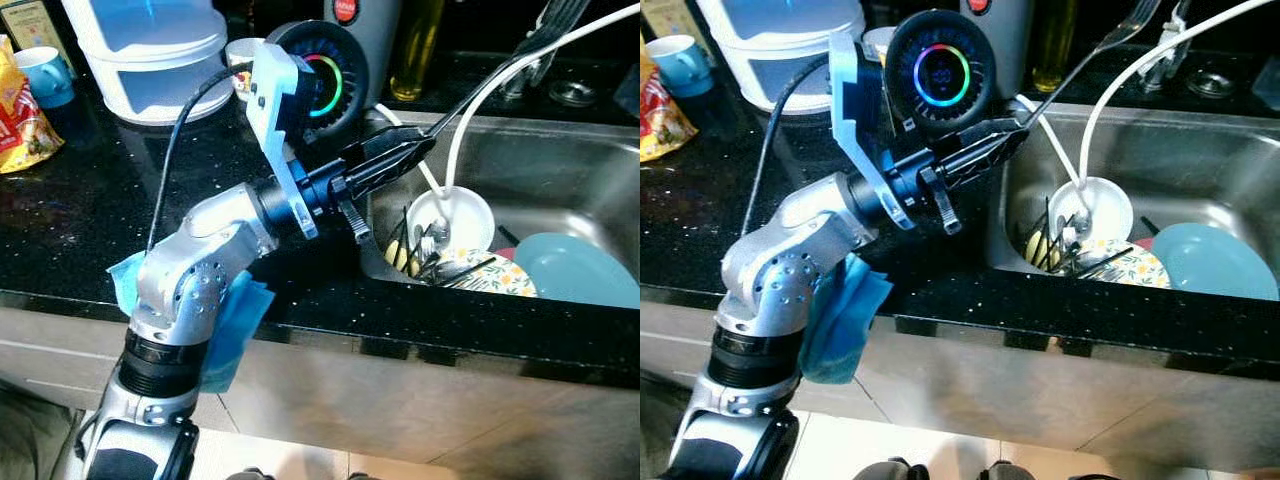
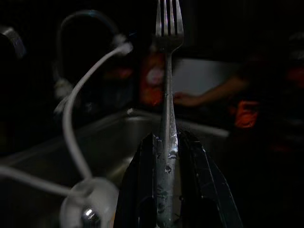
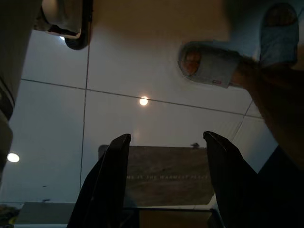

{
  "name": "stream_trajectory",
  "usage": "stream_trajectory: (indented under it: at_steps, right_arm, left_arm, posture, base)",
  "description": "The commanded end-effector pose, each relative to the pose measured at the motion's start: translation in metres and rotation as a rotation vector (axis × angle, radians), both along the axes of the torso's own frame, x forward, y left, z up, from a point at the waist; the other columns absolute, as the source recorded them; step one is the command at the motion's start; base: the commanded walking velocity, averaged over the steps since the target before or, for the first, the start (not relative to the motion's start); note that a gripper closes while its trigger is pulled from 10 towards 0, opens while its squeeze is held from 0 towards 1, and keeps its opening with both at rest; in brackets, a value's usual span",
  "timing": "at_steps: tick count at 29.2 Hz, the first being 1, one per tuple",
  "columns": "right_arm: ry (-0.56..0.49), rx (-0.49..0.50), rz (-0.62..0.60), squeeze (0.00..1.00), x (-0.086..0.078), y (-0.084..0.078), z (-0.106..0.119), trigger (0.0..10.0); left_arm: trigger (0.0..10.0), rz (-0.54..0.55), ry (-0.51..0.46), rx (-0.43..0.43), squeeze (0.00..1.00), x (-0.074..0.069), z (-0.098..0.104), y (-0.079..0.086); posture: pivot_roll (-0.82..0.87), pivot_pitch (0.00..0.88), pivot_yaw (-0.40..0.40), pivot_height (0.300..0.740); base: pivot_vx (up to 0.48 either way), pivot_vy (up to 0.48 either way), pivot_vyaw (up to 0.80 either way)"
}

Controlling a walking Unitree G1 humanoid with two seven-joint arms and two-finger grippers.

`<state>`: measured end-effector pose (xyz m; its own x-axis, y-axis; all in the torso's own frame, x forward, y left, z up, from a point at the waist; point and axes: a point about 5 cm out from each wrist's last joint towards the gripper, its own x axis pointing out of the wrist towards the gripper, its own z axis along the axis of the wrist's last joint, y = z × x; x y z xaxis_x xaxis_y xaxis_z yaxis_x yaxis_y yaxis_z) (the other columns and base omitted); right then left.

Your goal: Kitchen organization

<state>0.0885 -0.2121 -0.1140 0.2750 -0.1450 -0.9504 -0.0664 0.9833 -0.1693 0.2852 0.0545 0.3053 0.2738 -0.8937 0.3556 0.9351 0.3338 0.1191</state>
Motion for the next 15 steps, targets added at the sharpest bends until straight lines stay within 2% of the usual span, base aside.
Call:
stream_trajectory:
  at_steps: [1,3,4,6,9,15]
  right_arm:
    - [0.024,0.009,-0.011,0.0,-0.007,0.002,-0.002,10.0]
    - [0.025,0.01,-0.014,0.0,-0.007,0.002,-0.002,10.0]
    - [0.025,0.01,-0.014,0.0,-0.007,0.002,-0.002,10.0]
    - [0.026,0.011,-0.016,0.0,-0.007,0.003,-0.002,10.0]
    - [0.028,0.012,-0.023,0.0,-0.008,0.003,-0.002,10.0]
    - [0.034,0.013,-0.033,0.0,-0.012,0.003,-0.003,10.0]
  left_arm:
    - [10.0,0.047,0.013,0.112,0.0,0.01,-0.012,-0.001]
    - [10.0,0.094,0.013,0.208,0.0,0.02,-0.023,-0.002]
    - [10.0,0.094,0.013,0.208,0.0,0.02,-0.023,-0.002]
    - [10.0,0.111,-0.001,0.284,0.0,0.025,-0.031,-0.002]
    - [10.0,0.147,-0.059,0.416,0.0,0.037,-0.039,-0.004]
    - [10.0,0.157,-0.184,0.527,0.0,0.052,-0.038,-0.01]
  posture:
    - [0.08,0.161,0.004,0.74]
    - [0.07,0.164,0.006,0.74]
    - [0.07,0.164,0.006,0.74]
    - [0.07,0.166,0.01,0.74]
    - [0.06,0.172,0.017,0.74]
    - [0.04,0.187,0.027,0.74]
  base:
    - [0.0,0.0,0.0]
    - [0.0,0.0,0.0]
    - [0.0,0.0,0.0]
    - [0.0,0.0,0.0]
    - [0.0,0.0,0.0]
    - [0.0,0.0,0.0]
